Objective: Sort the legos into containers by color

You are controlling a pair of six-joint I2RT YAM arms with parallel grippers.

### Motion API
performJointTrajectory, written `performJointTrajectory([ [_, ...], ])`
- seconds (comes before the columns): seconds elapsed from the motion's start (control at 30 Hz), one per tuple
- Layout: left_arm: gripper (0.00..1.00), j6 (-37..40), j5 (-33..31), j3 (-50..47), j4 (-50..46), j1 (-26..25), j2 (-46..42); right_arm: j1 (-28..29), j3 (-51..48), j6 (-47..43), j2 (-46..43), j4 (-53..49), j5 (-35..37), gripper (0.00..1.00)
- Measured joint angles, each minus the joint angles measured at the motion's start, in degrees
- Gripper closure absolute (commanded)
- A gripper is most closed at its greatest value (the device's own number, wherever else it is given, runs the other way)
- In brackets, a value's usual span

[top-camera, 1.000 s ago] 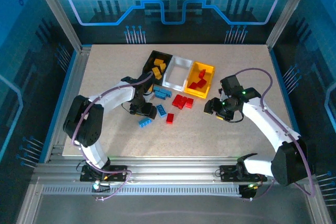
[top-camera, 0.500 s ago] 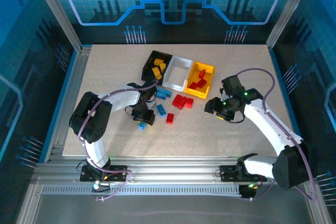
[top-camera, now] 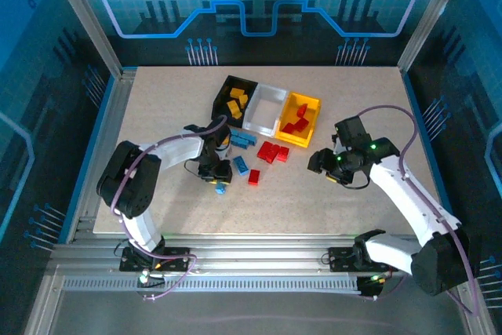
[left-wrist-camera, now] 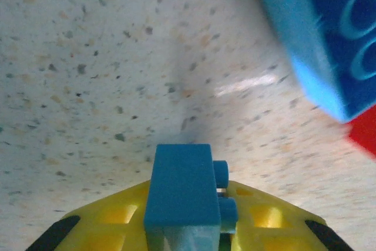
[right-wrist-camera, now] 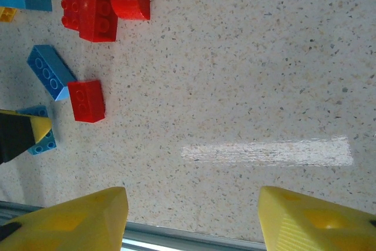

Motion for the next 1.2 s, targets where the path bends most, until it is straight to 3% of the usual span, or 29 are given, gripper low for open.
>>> performJointTrajectory([
  [0.23, 0.81, -15.6, 6.4, 9.1, 2.6, 1.9, -0.8, 0.1, -6.0, 0.0, -0.9, 0.9, -2.4, 0.38],
  [0.5, 0.81, -28.0, 5.2, 34.7, 5.1, 1.9, 7.1, 0.3, -11.4, 0.0, -4.9, 3.9, -4.6, 0.38],
  [0.87, 0.82, -37.3, -4.3, 48.1, 6.2, 1.3, 23.7, 2.9, -15.0, 6.3, -20.1, 0.2, -2.6, 0.38],
  [1.2, 0.8, -38.2, -9.5, 61.1, 4.6, -0.3, 31.0, 4.9, -17.4, 16.1, -33.7, -5.4, 3.2, 0.36],
])
